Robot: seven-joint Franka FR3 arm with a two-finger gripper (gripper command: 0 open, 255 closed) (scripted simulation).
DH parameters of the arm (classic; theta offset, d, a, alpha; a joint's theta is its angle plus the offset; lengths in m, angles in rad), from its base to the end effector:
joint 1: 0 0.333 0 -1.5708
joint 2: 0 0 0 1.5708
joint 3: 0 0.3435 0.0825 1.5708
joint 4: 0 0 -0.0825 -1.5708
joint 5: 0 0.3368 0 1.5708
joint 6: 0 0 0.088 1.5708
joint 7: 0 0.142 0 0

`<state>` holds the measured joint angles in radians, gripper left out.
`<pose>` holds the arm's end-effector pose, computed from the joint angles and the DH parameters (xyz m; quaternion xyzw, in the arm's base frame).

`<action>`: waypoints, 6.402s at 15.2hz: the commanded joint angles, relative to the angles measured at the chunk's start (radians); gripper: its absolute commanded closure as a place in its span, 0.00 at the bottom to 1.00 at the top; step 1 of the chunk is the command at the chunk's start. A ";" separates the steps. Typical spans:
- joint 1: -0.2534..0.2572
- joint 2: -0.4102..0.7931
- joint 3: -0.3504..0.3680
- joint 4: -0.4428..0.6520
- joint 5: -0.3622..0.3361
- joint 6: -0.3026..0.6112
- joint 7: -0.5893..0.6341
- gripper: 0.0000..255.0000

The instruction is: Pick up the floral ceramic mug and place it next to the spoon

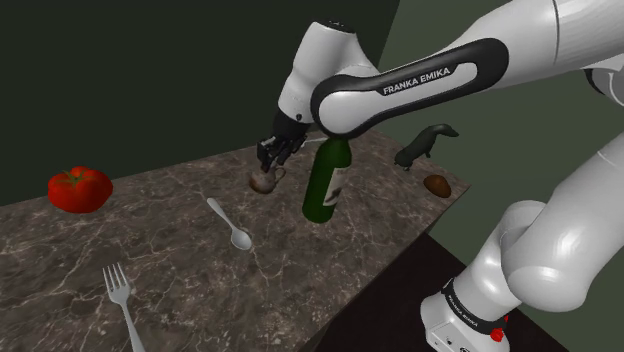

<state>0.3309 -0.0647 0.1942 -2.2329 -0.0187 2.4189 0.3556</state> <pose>0.4372 0.2540 0.4435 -0.9880 -0.0907 -0.1181 0.0411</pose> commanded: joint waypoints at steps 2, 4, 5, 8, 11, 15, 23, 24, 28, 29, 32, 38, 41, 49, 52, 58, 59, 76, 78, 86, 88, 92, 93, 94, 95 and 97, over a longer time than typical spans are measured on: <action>0.000 0.122 0.004 -0.051 -0.005 0.034 0.012 1.00; 0.002 0.013 0.006 0.014 -0.014 0.019 0.019 0.00; -0.013 0.056 -0.037 0.115 0.184 -0.114 -0.104 0.00; -0.051 0.129 -0.070 0.230 0.354 -0.263 -0.187 0.00; -0.046 0.148 -0.064 0.214 0.358 -0.227 -0.189 0.00; -0.039 0.173 -0.058 0.198 0.363 -0.184 -0.192 0.00; -0.038 0.177 -0.058 0.203 0.362 -0.184 -0.190 1.00; -0.036 0.179 -0.056 0.205 0.361 -0.183 -0.186 1.00; -0.036 0.173 -0.056 0.204 0.361 -0.188 -0.185 1.00; -0.036 0.170 -0.056 0.203 0.361 -0.189 -0.184 1.00; -0.038 0.166 -0.058 0.208 0.361 -0.190 -0.187 1.00; 0.004 0.506 -0.055 0.712 0.144 -0.671 -0.150 0.00; 0.007 0.505 -0.054 0.671 0.146 -0.630 -0.152 0.00; 0.009 0.506 -0.053 0.638 0.147 -0.596 -0.153 0.00; 0.009 0.506 -0.053 0.638 0.147 -0.596 -0.153 1.00; 0.009 0.506 -0.053 0.638 0.147 -0.596 -0.153 1.00; 0.009 0.506 -0.053 0.638 0.147 -0.596 -0.153 1.00; 0.006 0.461 -0.050 0.774 0.148 -0.775 -0.129 1.00; 0.006 0.459 -0.049 0.798 0.148 -0.800 -0.125 1.00; 0.007 0.461 -0.048 0.907 0.148 -0.907 -0.109 1.00; 0.007 0.464 -0.047 0.939 0.148 -0.935 -0.105 1.00; 0.009 0.474 -0.046 1.003 0.147 -0.989 -0.096 1.00; -0.006 0.474 -0.053 1.005 0.145 -0.994 -0.117 1.00; -0.020 0.475 -0.060 1.009 0.144 -1.000 -0.137 1.00; -0.035 0.478 -0.067 1.014 0.142 -1.007 -0.157 1.00; -0.063 0.486 -0.080 1.030 0.137 -1.021 -0.198 1.00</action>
<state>0.2832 0.4228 0.1210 -1.2060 0.1203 1.4067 0.1798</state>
